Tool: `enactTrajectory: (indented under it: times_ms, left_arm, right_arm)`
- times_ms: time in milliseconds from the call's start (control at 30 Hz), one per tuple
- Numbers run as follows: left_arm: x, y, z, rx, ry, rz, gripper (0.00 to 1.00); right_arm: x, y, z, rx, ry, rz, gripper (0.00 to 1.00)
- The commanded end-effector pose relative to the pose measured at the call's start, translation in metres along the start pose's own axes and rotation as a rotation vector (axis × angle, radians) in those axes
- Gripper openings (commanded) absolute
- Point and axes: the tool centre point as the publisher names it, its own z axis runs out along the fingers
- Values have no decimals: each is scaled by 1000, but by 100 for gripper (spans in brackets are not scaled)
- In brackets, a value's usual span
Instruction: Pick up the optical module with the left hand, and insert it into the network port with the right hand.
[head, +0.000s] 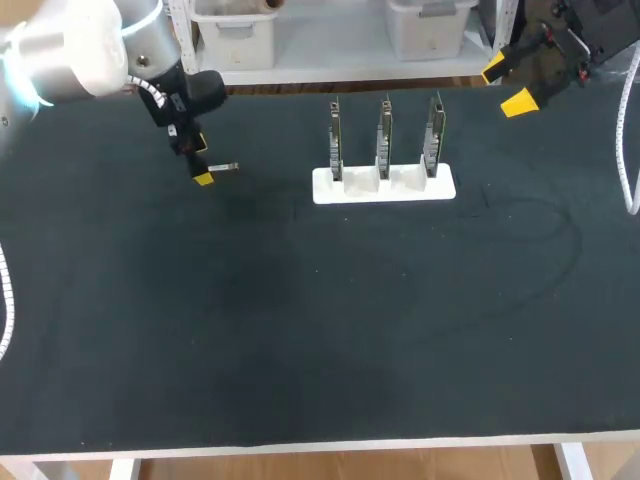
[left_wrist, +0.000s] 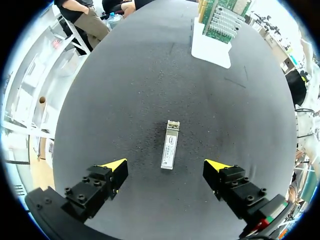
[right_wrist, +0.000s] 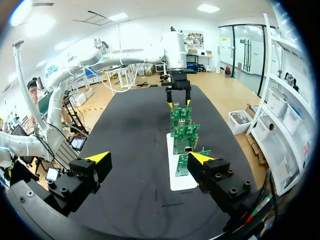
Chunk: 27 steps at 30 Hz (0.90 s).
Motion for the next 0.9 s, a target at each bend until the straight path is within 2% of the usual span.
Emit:
enactTrajectory:
  times_ms: [33, 900]
  left_arm:
    - [-6, 11, 3, 159, 24, 7, 100]
    - [-4, 13, 10, 187, 68, 20, 100]
  right_arm:
    - [0, 1, 0, 1, 0, -1, 100]
    - [0, 1, 0, 1, 0, -1, 100]
